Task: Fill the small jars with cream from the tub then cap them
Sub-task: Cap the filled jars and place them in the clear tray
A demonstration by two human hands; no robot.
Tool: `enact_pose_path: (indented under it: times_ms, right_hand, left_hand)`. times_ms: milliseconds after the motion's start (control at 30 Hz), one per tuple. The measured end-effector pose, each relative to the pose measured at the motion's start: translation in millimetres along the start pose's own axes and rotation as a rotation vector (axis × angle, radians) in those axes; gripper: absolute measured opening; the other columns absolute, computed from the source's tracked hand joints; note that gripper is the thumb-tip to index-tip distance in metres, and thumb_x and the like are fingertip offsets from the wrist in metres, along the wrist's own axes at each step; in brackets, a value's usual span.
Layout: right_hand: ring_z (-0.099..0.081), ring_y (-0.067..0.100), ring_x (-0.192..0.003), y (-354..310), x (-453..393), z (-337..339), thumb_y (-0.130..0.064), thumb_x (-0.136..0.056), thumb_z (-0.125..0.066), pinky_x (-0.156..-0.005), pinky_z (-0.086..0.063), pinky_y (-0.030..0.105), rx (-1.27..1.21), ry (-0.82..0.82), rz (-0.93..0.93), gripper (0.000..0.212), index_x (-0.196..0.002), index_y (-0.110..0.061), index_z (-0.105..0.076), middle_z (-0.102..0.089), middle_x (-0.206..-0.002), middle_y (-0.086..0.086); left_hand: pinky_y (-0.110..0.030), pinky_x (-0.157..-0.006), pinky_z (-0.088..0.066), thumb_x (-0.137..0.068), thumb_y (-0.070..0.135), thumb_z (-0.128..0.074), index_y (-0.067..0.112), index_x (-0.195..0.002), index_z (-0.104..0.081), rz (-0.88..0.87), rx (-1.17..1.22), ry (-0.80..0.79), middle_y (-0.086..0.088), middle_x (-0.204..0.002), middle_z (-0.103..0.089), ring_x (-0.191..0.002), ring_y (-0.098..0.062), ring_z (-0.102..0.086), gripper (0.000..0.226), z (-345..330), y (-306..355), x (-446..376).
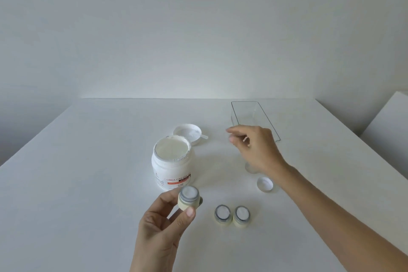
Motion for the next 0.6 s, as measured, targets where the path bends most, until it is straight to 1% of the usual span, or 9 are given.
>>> enact_pose_path:
  times_ms: [133,167,233,300,400,433,500,533,600]
  right_hand:
    - [-0.059,-0.009,-0.066,24.6,55.5,51.9,-0.007,-0.083,-0.067,-0.062,-0.039,0.0,0.053,0.065,-0.192,0.018,-0.095,-0.018,-0.075,-0.071,-0.079,-0.015]
    - [-0.058,-0.006,-0.066,31.1,67.7,54.8,-0.011,-0.081,-0.07,-0.06,-0.039,0.001,0.065,0.041,-0.256,0.016,-0.096,-0.018,-0.074,-0.069,-0.078,-0.015]
    - [-0.056,0.0,-0.072,43.6,90.3,50.5,-0.023,-0.076,-0.078,-0.06,-0.039,0.005,0.09,-0.036,-0.366,0.027,-0.101,-0.017,-0.07,-0.066,-0.083,-0.012]
    - [-0.054,0.006,-0.08,51.6,105.4,37.1,-0.032,-0.072,-0.081,-0.065,-0.037,0.009,0.121,-0.098,-0.423,0.045,-0.111,-0.017,-0.065,-0.062,-0.095,-0.007]
    - [-0.05,0.007,-0.09,53.9,111.3,22.5,-0.038,-0.073,-0.079,-0.078,-0.037,0.021,0.137,-0.057,-0.419,0.055,-0.118,-0.015,-0.059,-0.054,-0.105,-0.005]
    - [-0.051,0.007,-0.091,53.6,110.8,20.3,-0.039,-0.073,-0.078,-0.077,-0.038,0.022,0.13,-0.045,-0.405,0.053,-0.117,-0.016,-0.059,-0.052,-0.103,-0.008]
    - [-0.053,0.009,-0.088,51.8,108.2,17.8,-0.04,-0.075,-0.076,-0.069,-0.038,0.021,0.137,-0.067,-0.371,0.039,-0.105,-0.021,-0.06,-0.051,-0.095,-0.012]
    - [-0.054,0.01,-0.087,50.2,106.9,17.2,-0.04,-0.076,-0.074,-0.065,-0.038,0.02,0.152,-0.088,-0.358,0.031,-0.099,-0.023,-0.061,-0.052,-0.092,-0.011]
    - [-0.056,0.009,-0.085,45.6,105.8,17.4,-0.038,-0.079,-0.072,-0.064,-0.039,0.018,0.159,-0.116,-0.343,0.022,-0.093,-0.023,-0.063,-0.055,-0.092,-0.007]
  left_hand:
    - [-0.023,-0.069,-0.059,-0.06,-0.011,-0.069,0.011,-0.082,-0.077,0.004,-0.011,-0.031,-0.009,-0.092,-0.077,-0.086,-0.03,-0.075,0.032,-6.1,-3.0,-0.6]
    - [-0.023,-0.069,-0.059,-0.061,-0.014,-0.073,0.011,-0.082,-0.076,-0.002,-0.026,-0.034,-0.009,-0.093,-0.077,-0.086,-0.03,-0.075,0.033,-6.1,-2.2,-1.3]
    - [-0.023,-0.07,-0.059,-0.062,-0.018,-0.077,0.009,-0.084,-0.074,-0.011,-0.038,-0.029,-0.01,-0.095,-0.076,-0.088,-0.03,-0.075,0.036,-7.3,-2.2,-3.2]
    - [-0.023,-0.073,-0.059,-0.06,-0.01,-0.069,0.009,-0.087,-0.073,-0.02,-0.026,-0.027,-0.01,-0.096,-0.076,-0.089,-0.03,-0.075,0.033,-9.7,-2.4,-3.7]
    - [-0.024,-0.074,-0.059,-0.06,-0.008,-0.068,0.007,-0.09,-0.071,-0.021,-0.032,-0.021,-0.01,-0.096,-0.076,-0.09,-0.032,-0.075,0.034,-13.2,-4.4,-1.1]
    - [-0.024,-0.074,-0.06,-0.06,-0.008,-0.067,0.006,-0.091,-0.071,-0.02,-0.039,-0.017,-0.01,-0.096,-0.076,-0.09,-0.033,-0.075,0.035,-13.7,-5.0,0.3]
    - [-0.024,-0.072,-0.06,-0.06,-0.009,-0.069,0.007,-0.09,-0.074,-0.014,-0.043,-0.013,-0.011,-0.096,-0.076,-0.089,-0.033,-0.075,0.034,-15.1,-4.8,3.0]
    - [-0.024,-0.072,-0.06,-0.062,-0.01,-0.072,0.008,-0.089,-0.076,-0.01,-0.046,-0.016,-0.011,-0.097,-0.076,-0.09,-0.034,-0.074,0.033,-15.8,-4.0,4.1]
    - [-0.024,-0.072,-0.059,-0.066,-0.012,-0.079,0.01,-0.092,-0.078,-0.002,-0.059,-0.026,-0.011,-0.099,-0.077,-0.091,-0.034,-0.074,0.033,-17.0,-3.5,5.6]
Point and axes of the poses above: each hand's wrist, its own x-axis away from the middle knuckle, its own z-axis out of the back of the hand, y = z × x, the point moved 1 cm from there along -x, towards the middle knuckle
